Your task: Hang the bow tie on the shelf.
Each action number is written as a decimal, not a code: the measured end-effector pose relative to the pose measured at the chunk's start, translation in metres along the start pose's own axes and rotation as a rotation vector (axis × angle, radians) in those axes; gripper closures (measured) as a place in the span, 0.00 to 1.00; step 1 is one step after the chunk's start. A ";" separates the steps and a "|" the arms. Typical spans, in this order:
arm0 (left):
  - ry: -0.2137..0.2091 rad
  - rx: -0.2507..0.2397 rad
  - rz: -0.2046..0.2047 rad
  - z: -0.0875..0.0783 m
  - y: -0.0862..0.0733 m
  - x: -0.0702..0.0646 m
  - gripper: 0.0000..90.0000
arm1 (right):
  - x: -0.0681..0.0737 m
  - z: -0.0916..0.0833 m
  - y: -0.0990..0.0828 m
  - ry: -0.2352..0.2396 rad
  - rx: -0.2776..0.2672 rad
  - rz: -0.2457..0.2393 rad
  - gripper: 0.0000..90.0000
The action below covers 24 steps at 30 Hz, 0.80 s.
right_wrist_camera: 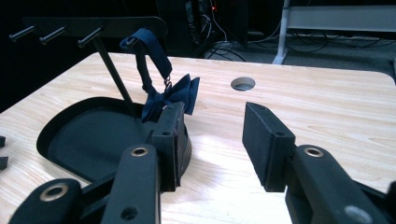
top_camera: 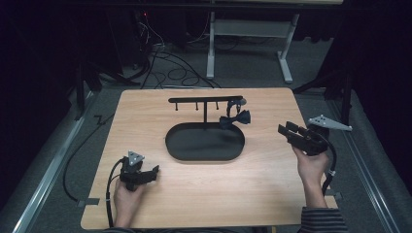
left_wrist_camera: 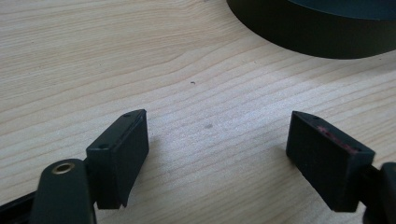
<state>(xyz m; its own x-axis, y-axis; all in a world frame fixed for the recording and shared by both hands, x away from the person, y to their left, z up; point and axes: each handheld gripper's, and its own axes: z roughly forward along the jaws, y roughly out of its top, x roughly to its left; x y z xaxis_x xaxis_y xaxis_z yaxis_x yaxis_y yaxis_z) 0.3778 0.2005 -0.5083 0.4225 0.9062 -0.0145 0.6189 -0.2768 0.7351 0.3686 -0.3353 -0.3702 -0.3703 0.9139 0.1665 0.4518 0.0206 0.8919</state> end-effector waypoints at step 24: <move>0.000 0.000 0.000 0.000 0.000 0.000 0.24 | 0.001 -0.016 -0.020 0.003 -0.004 0.026 0.66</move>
<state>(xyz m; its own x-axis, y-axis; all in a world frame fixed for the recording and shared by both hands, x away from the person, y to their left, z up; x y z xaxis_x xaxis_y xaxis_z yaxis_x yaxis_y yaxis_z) 0.3778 0.2004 -0.5083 0.4226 0.9062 -0.0144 0.6187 -0.2768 0.7353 0.3459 -0.3412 -0.3814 -0.3614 0.9126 0.1909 0.4578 -0.0047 0.8890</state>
